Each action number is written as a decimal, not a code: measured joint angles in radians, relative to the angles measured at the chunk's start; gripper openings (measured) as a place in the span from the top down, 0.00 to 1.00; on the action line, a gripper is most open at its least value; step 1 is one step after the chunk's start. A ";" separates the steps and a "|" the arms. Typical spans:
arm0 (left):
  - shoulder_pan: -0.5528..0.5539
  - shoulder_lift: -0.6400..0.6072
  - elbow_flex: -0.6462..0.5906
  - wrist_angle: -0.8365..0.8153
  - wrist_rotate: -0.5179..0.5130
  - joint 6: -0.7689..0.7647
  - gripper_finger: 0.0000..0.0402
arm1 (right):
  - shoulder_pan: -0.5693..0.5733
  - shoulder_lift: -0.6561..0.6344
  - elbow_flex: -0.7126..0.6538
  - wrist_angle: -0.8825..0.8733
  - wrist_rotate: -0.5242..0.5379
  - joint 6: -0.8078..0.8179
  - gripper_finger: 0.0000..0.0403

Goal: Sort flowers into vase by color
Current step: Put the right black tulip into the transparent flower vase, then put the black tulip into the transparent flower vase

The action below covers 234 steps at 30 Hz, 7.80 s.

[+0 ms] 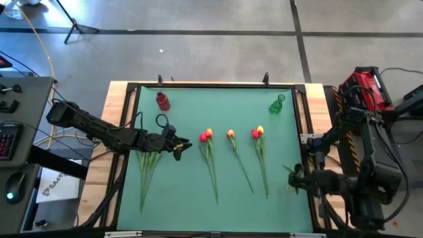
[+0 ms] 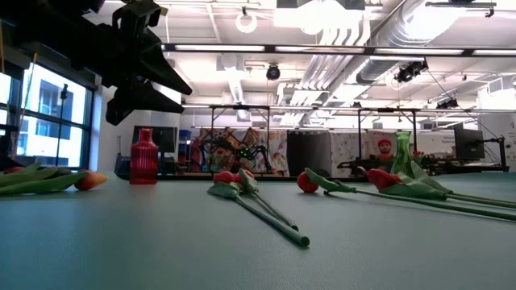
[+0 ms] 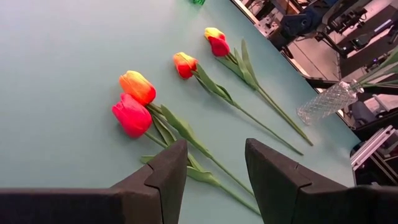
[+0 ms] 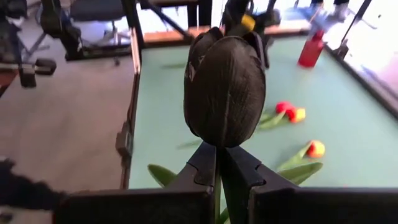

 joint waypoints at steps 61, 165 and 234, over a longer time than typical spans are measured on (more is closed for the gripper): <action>0.000 0.000 0.000 -0.001 -0.005 0.060 0.62 | -0.062 -0.186 0.002 0.292 -0.724 0.330 0.81; 0.125 -0.398 -0.001 -0.368 0.171 0.217 0.62 | -1.179 -0.040 0.001 0.353 -0.576 -0.203 0.81; 0.122 -0.073 0.043 -0.998 0.338 -0.438 0.99 | -1.371 0.286 0.001 0.429 -0.854 -0.679 0.81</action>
